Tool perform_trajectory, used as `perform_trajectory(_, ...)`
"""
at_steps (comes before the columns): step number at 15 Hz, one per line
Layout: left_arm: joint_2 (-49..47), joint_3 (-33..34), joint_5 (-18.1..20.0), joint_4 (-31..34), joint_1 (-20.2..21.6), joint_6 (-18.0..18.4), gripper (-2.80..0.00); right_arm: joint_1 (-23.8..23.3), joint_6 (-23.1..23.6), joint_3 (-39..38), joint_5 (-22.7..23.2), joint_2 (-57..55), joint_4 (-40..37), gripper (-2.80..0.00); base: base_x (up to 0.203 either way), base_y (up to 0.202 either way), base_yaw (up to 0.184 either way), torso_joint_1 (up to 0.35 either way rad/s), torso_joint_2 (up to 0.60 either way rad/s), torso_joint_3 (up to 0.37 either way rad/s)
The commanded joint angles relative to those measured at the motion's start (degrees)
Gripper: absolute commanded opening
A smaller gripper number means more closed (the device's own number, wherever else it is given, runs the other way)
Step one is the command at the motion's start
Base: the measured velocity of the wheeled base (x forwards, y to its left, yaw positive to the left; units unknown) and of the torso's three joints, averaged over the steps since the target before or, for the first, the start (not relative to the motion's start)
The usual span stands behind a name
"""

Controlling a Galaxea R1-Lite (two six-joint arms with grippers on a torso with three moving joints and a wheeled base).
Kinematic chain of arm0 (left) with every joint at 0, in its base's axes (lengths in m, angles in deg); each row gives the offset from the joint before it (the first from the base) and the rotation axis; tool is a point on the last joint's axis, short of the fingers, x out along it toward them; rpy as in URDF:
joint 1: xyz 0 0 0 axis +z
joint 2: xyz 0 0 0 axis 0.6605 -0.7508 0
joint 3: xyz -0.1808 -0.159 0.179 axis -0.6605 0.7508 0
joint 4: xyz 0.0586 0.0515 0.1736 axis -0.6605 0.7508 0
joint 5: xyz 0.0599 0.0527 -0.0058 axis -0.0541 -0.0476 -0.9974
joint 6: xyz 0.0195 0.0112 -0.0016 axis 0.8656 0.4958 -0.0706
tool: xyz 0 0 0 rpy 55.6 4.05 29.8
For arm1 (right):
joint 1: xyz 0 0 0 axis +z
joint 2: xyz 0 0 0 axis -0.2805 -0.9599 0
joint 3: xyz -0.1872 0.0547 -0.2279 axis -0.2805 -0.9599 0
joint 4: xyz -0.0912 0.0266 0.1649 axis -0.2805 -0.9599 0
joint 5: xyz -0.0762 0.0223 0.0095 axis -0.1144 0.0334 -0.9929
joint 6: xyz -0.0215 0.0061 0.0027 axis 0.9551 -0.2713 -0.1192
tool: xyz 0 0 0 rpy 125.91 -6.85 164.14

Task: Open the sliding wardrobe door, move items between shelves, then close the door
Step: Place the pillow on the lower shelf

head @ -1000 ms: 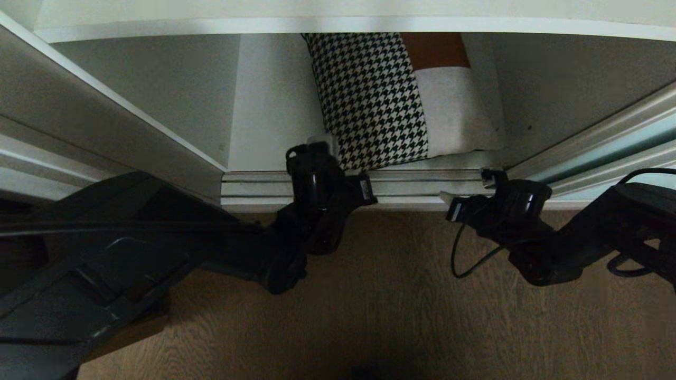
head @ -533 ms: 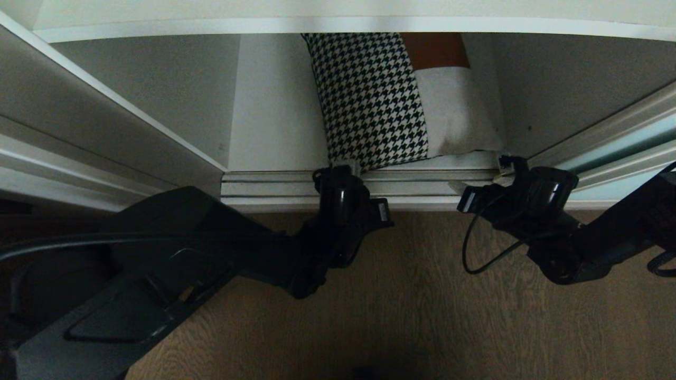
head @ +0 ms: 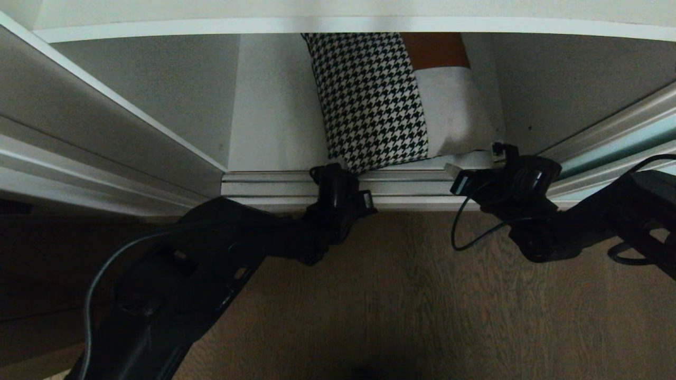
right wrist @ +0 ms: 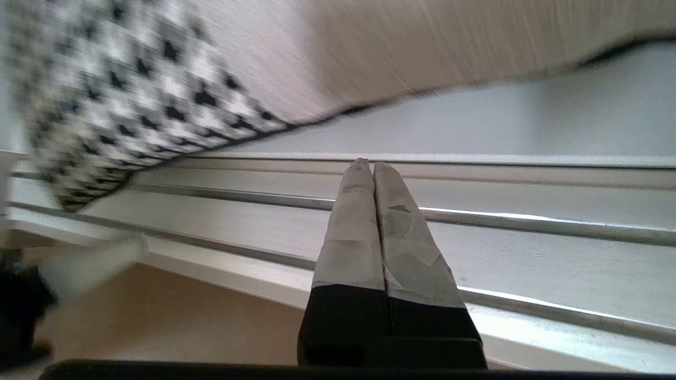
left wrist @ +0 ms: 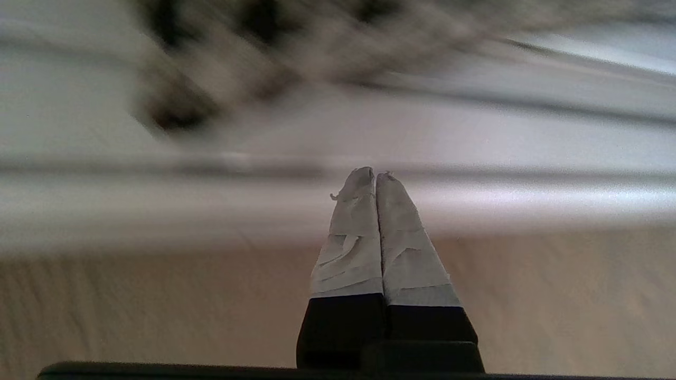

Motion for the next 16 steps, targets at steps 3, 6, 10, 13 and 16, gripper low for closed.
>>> perform_trajectory(3, -3.48, -5.51, -0.44, -1.97, 3.21, 3.05, -2.8, 0.01, -0.06, 5.03, 0.33, -5.83, 0.29, -2.8, 0.0, 0.0, 0.0, 0.0, 0.0, 0.0)
perform_trajectory(6, -1.81, -5.48, -1.0, -9.54, 3.73, 7.32, -2.8, 0.43, -0.06, 9.34, 0.35, -8.68, 0.41, -2.8, 0.0, 0.0, 0.0, 0.0, 0.0, 0.0)
perform_trajectory(10, -2.72, -5.43, -1.67, -17.77, 3.67, 11.98, -2.8, 0.63, -0.15, 9.92, 1.45, -9.55, 0.6, -2.8, 0.0, 0.0, 0.0, 0.0, 0.0, 0.0)
perform_trajectory(13, -4.23, -5.43, -1.87, -18.78, 4.07, 14.08, -2.8, 1.48, -0.15, 10.03, 1.65, -11.12, 1.59, -2.8, 0.0, 0.0, 0.0, 0.0, 0.0, 0.0)
perform_trajectory(16, -3.47, -2.21, -3.91, -22.25, 4.85, 16.94, -2.8, 1.84, -0.11, 6.7, 1.73, -9.55, 2.05, -2.8, 0.0, 0.0, 0.0, 0.0, 0.0, 0.0)
